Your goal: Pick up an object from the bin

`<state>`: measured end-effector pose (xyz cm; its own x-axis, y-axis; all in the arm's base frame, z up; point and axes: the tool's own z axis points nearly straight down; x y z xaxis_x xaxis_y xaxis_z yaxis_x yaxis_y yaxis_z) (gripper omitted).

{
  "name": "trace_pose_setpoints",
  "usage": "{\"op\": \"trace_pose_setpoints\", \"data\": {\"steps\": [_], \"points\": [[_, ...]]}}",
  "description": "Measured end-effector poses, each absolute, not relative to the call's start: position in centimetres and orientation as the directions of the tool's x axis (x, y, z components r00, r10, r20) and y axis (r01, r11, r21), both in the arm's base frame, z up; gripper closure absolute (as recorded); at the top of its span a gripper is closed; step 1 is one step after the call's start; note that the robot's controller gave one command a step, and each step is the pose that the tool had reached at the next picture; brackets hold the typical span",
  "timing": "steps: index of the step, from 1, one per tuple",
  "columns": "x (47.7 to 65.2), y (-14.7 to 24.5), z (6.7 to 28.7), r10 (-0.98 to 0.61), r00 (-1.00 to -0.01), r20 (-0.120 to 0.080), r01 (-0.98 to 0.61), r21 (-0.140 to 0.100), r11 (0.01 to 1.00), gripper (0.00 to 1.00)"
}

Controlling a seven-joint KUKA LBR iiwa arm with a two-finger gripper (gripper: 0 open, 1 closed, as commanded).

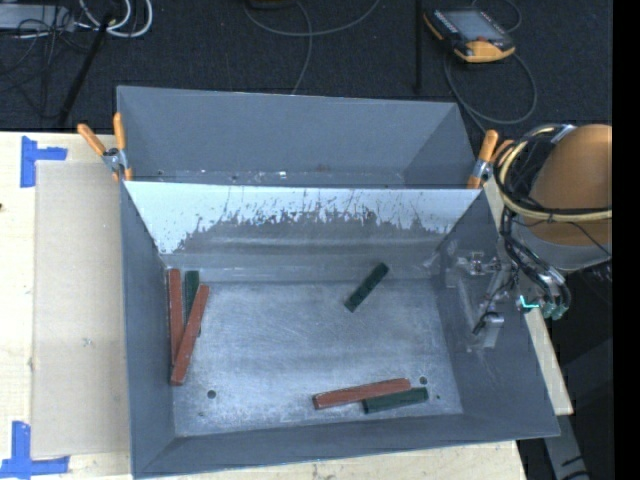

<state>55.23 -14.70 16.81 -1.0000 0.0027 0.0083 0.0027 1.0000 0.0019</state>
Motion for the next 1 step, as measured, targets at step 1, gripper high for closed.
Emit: {"op": "trace_pose_setpoints", "data": {"steps": [1], "points": [[47.92, -11.22, 7.38, -0.027, -1.0, 0.006, -0.027, 0.003, 1.0, 0.0]]}}
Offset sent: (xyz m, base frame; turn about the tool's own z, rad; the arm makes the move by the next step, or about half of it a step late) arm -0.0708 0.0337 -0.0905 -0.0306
